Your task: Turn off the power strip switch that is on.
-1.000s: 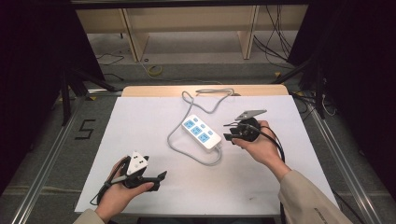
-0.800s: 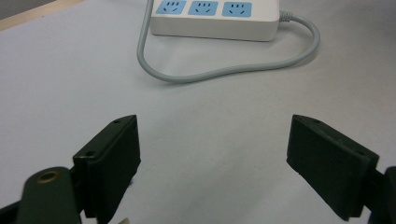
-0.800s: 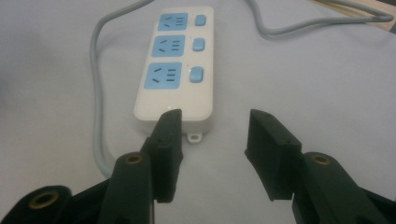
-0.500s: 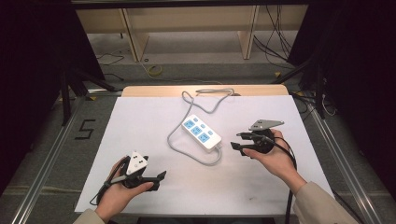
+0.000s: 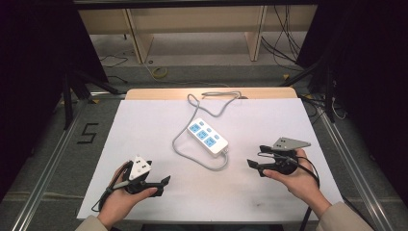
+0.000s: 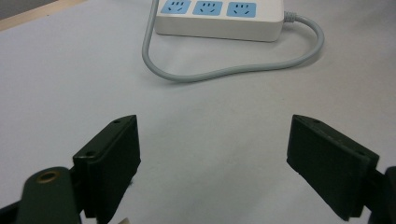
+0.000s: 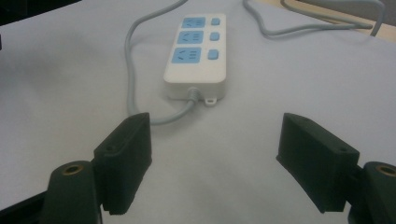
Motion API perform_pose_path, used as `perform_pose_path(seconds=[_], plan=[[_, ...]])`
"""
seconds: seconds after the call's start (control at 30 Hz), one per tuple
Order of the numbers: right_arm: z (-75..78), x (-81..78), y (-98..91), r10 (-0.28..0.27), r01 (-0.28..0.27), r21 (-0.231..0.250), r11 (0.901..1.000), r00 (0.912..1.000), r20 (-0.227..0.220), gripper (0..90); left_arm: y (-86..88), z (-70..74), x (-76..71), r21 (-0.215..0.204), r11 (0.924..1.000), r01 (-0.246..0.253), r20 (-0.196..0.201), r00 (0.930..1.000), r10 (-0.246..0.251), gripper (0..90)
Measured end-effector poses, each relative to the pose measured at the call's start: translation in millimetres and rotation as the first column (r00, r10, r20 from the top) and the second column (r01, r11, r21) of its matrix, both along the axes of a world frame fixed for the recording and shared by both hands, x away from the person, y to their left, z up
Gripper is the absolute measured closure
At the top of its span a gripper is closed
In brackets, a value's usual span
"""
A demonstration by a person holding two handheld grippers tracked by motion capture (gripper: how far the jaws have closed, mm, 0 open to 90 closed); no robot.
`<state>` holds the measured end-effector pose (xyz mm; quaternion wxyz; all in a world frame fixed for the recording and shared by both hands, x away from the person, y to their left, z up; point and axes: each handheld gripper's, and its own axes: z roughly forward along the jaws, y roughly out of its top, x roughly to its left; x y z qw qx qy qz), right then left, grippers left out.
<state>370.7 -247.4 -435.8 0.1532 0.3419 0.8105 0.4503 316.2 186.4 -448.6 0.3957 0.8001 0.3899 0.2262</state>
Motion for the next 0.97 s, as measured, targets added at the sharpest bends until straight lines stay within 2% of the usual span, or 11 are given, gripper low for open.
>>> perform_pose_path(seconds=[0.23,0.6,0.97], plan=[[-4.8,-12.1,-11.0,-0.002,0.002,-0.003,1.0000,1.0000,-0.003,25.9,0.5,0.2,-0.4,0.003,1.0000,0.001,0.001,1.0000,-0.001,17.0],[-8.5,-27.8,-15.5,0.012,-0.012,0.005,0.9999,0.9999,-0.005,26.1,2.6,0.6,-2.2,-0.001,1.0000,0.000,0.000,1.0000,0.000,16.9],[-5.9,-29.1,-17.2,0.017,-0.017,0.018,0.9997,0.9998,0.009,26.0,0.6,0.7,-1.7,0.000,1.0000,0.002,-0.003,1.0000,-0.002,16.9]])
